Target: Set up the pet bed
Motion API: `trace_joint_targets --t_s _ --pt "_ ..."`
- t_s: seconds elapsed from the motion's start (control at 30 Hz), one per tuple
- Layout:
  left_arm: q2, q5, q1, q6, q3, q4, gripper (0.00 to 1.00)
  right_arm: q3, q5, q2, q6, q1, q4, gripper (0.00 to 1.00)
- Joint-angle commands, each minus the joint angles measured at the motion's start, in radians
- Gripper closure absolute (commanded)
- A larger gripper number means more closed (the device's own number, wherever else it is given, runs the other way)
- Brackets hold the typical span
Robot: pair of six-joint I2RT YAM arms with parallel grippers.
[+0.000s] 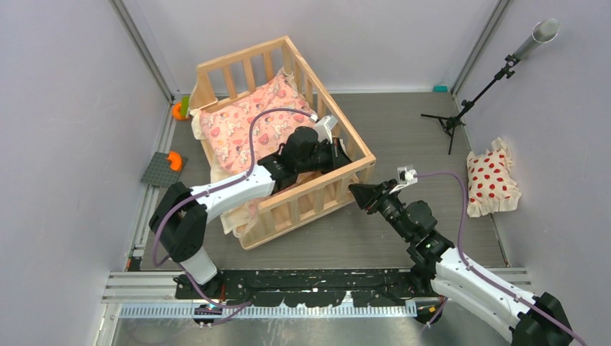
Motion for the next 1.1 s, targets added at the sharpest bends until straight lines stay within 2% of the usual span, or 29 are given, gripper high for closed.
trace_joint_targets --t_s 0.0,0.23,0.53,0.7,0.9,1.07 --pt "-0.015 0.001 -0.007 0.000 0.002 0.049 1.00 -0.021 0.175 0.018 -0.080 0.034 0.147 0.70" --pt "-0.019 0.001 -0.007 0.003 -0.002 0.050 1.00 -0.051 0.270 0.077 -0.070 0.071 0.280 0.68" --pt "-0.017 0.004 -0.007 0.003 0.000 0.051 1.00 -0.045 0.382 0.219 -0.068 0.130 0.445 0.72" --pt "-0.018 0.009 -0.007 0.003 0.000 0.051 1.00 -0.040 0.433 0.276 -0.085 0.163 0.508 0.71" --pt "-0.012 0.015 -0.007 0.002 0.001 0.051 1.00 -0.043 0.465 0.341 -0.084 0.185 0.626 0.71" --pt "-0.009 0.018 -0.007 0.002 0.004 0.050 1.00 -0.023 0.425 0.401 -0.148 0.206 0.697 0.71"
